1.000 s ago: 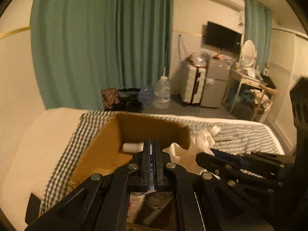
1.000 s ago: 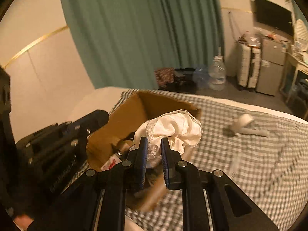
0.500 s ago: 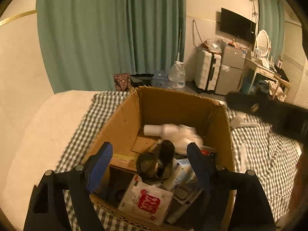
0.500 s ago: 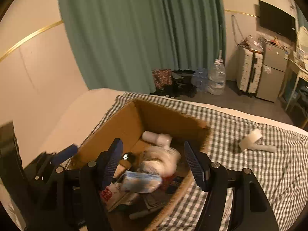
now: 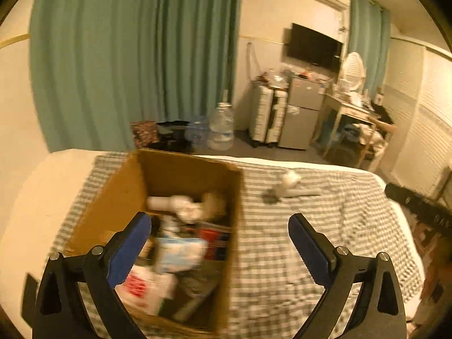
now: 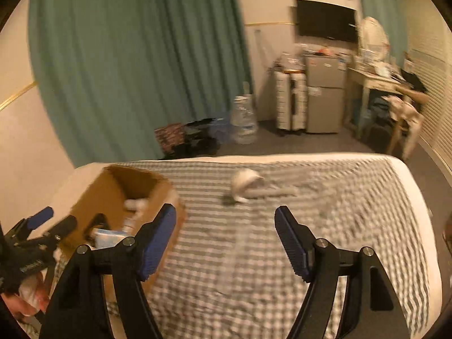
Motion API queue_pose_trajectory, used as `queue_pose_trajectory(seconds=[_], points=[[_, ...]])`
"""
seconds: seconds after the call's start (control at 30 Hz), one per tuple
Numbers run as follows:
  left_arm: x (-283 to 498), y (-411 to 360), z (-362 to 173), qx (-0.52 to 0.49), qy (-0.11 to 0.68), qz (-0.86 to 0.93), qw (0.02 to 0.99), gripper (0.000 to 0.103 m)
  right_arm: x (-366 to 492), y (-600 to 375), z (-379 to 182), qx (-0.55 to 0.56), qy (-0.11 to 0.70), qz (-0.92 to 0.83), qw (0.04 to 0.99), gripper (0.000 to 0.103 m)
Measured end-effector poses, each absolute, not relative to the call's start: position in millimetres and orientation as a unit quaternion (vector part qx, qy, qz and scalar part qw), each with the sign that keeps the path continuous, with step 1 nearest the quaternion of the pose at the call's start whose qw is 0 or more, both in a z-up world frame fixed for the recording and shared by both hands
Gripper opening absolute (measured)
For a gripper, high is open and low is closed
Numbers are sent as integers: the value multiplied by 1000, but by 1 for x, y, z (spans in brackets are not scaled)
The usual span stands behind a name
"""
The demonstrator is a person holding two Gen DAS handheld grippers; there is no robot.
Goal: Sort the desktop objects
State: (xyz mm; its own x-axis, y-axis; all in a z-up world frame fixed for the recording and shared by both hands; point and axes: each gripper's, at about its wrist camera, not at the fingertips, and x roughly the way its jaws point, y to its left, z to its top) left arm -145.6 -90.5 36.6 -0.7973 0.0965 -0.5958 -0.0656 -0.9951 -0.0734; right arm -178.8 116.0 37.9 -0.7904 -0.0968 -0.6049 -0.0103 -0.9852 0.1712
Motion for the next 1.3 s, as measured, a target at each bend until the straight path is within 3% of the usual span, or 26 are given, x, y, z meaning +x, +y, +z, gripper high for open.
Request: queue_pose_trajectory(seconds=[0.4, 0.53, 0.67, 0.77, 0.8, 0.83, 1.1, 1.2, 1.3], points=[[-192, 61, -80, -413, 25, 902, 122, 101, -174, 218, -30, 337, -122, -934, -2, 73], [-225, 81, -129, -460, 23, 880, 120, 86, -206, 233, -52, 358, -103, -928, 18, 73], [-248, 89, -169, -485, 11, 866, 119, 80, -252, 226, -64, 371, -60, -926, 45, 73], [-260, 94, -186, -481, 36, 869, 115, 64, -291, 207, -71, 376, -6, -924, 69, 73], [-260, 94, -186, -465, 42, 876, 120, 42, -304, 201, -75, 378, 8, -923, 79, 73], [-260, 93, -183, -448, 37, 882, 143, 26, -319, 193, -80, 383, 23, -919, 89, 73], [-269, 66, -165, -422, -16, 894, 151, 26, -405, 157, -126, 431, 69, -891, 126, 73], [-276, 60, -163, -406, 5, 903, 140, 26, -424, 146, -143, 440, 98, -884, 122, 63], [-283, 44, -169, -429, -26, 893, 133, 26, -434, 139, -152, 441, 125, -883, 104, 63]])
